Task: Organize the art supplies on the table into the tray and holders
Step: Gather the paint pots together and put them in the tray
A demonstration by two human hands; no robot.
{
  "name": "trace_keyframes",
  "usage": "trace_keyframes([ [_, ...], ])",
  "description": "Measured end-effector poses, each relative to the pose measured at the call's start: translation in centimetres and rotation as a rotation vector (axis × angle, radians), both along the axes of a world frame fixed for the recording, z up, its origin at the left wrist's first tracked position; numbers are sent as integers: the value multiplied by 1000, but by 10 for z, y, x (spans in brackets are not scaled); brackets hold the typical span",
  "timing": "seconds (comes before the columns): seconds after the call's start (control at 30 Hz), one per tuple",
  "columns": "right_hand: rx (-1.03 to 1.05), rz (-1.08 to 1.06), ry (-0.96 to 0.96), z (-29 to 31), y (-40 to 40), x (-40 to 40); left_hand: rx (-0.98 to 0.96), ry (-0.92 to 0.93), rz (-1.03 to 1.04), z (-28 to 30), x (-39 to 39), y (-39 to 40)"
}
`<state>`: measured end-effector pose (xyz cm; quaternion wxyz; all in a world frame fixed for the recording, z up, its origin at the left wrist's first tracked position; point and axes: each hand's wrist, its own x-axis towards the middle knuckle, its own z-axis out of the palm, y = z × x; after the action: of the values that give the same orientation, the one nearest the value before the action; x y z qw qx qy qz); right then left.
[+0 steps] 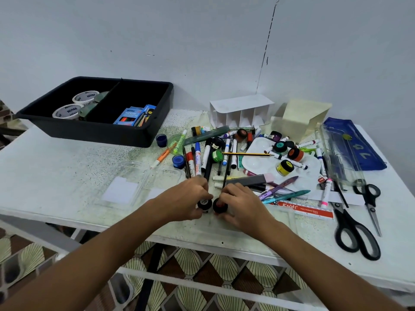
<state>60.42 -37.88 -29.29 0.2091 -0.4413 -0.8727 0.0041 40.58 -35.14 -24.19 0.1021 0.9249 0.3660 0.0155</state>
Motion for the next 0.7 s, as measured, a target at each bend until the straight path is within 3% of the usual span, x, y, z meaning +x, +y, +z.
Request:
trace_keyframes([
  [0.3,-4,-19,7,1,-1,-2,-28,72,-47,5,6,6],
  [0.53,-54,4,12,4,-2,0,-46,-152,1,-10,-7,8],
  [0.7,-264,5,-90,28,0,4,-65,-253,46,-20,-14,7],
])
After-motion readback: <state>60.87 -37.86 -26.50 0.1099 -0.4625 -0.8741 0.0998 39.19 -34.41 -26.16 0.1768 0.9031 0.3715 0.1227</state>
